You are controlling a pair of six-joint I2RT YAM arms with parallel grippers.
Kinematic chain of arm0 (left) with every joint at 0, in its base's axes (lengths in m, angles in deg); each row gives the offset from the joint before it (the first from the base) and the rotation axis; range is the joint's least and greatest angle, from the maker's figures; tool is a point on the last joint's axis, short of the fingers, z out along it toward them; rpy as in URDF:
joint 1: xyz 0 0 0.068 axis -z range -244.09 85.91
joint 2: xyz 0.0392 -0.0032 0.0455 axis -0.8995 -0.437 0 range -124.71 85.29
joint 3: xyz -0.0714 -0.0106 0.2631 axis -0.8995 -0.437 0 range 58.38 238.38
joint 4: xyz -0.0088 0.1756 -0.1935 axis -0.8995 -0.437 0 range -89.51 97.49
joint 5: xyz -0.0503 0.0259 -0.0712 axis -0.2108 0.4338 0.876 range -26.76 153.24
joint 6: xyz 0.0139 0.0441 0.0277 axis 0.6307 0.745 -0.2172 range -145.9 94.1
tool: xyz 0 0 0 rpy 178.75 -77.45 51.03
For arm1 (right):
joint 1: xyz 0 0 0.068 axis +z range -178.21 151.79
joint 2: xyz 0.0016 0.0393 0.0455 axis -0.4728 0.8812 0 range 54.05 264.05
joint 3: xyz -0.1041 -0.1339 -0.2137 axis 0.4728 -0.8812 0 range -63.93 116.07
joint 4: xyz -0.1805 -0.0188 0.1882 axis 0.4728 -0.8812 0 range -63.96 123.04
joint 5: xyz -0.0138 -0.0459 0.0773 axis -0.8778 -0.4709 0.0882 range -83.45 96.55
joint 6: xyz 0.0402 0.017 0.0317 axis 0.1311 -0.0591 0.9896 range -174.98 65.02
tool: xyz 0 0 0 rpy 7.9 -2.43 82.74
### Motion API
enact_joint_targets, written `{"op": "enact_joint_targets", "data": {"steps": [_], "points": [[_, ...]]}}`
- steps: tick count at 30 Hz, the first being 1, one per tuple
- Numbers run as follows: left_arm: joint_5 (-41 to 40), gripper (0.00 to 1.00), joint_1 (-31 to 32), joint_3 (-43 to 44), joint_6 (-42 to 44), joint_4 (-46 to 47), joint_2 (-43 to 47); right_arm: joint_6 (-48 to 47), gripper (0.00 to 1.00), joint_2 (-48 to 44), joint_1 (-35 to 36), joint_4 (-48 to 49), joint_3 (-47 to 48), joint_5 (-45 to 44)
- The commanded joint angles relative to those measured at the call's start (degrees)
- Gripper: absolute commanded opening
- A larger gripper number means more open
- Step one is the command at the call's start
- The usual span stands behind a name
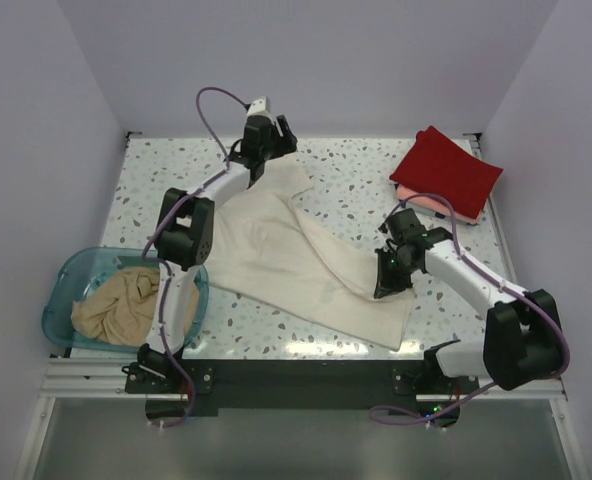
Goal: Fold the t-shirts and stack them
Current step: Fold the tshirt
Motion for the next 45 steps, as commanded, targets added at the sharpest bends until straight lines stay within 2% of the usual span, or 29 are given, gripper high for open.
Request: {"op": "enact_joint_targets", "data": {"steps": [1, 6, 12, 24, 37, 45], "points": [[-6.64, 0.70, 0.23, 6.09, 7.49, 1.85, -4.67, -2.94, 0.00, 1.96, 0.27, -1.89, 3.05, -0.76], [-8.83, 0.68, 1.02, 13.46, 14.26, 1.14, -10.65, -5.14, 0.00, 4.69, 0.18, -3.13, 4.98, -0.85], [-10.24, 0.71, 1.02, 17.69, 18.56, 0.96, -14.51, -6.81, 0.00, 8.73, 0.18, -3.92, 7.88, -0.77], [-6.29, 0.75, 1.02, 17.96, 23.14, -1.32, -16.37, -6.56, 0.00, 14.36, 0.27, -3.75, 13.42, -0.41], [-4.36, 0.72, 1.02, 16.12, 25.60, -6.24, -15.75, -4.88, 0.00, 14.45, 0.27, -1.99, 12.81, -0.06], [-3.04, 0.64, 1.02, 20.50, 26.92, -12.02, -17.94, -4.09, 0.00, 14.98, 0.18, -1.02, 12.45, 0.55]]}}
